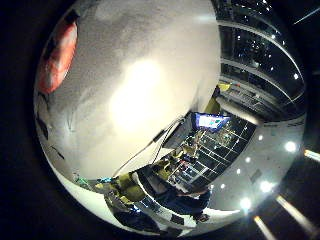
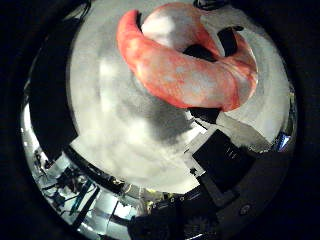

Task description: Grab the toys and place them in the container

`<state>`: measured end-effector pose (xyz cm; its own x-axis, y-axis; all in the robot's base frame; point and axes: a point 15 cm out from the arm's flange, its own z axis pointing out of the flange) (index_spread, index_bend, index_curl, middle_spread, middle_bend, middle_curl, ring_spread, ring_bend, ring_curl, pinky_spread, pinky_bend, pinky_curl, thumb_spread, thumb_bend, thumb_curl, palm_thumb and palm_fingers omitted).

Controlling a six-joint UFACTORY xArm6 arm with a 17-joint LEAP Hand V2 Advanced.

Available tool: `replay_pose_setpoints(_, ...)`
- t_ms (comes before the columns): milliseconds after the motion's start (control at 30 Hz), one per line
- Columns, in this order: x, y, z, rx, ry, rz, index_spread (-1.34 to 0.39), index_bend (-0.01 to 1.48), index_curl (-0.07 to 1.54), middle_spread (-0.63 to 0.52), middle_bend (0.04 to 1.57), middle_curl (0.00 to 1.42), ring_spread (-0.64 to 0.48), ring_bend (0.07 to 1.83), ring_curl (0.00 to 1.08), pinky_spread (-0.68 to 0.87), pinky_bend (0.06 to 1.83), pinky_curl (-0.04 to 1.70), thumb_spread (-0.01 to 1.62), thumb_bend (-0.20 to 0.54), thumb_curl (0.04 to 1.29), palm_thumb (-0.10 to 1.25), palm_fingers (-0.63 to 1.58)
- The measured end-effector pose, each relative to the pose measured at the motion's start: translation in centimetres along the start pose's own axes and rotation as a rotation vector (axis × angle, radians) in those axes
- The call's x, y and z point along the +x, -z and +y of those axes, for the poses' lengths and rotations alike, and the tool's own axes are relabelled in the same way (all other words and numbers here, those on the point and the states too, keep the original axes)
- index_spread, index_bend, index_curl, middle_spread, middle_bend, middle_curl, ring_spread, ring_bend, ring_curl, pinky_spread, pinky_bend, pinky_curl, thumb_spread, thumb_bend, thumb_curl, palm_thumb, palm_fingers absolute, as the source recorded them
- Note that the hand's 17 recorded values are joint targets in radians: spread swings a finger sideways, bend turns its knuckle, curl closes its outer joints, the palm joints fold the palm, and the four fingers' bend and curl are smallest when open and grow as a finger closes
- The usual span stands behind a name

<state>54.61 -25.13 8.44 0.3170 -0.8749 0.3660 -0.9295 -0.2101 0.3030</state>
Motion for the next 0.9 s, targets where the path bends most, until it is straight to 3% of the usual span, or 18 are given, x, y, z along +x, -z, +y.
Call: replay_pose_setpoints(900, 1.0, 14.7, 9.9, 0.130, -0.073, 0.073, -0.40, 1.22, 0.62, -0.35, 0.57, 0.44, -0.09, 0.17, 0.10, 0.32, 0.19, 0.19, 0.87, -0.022, 0.48, 1.04, 0.47)
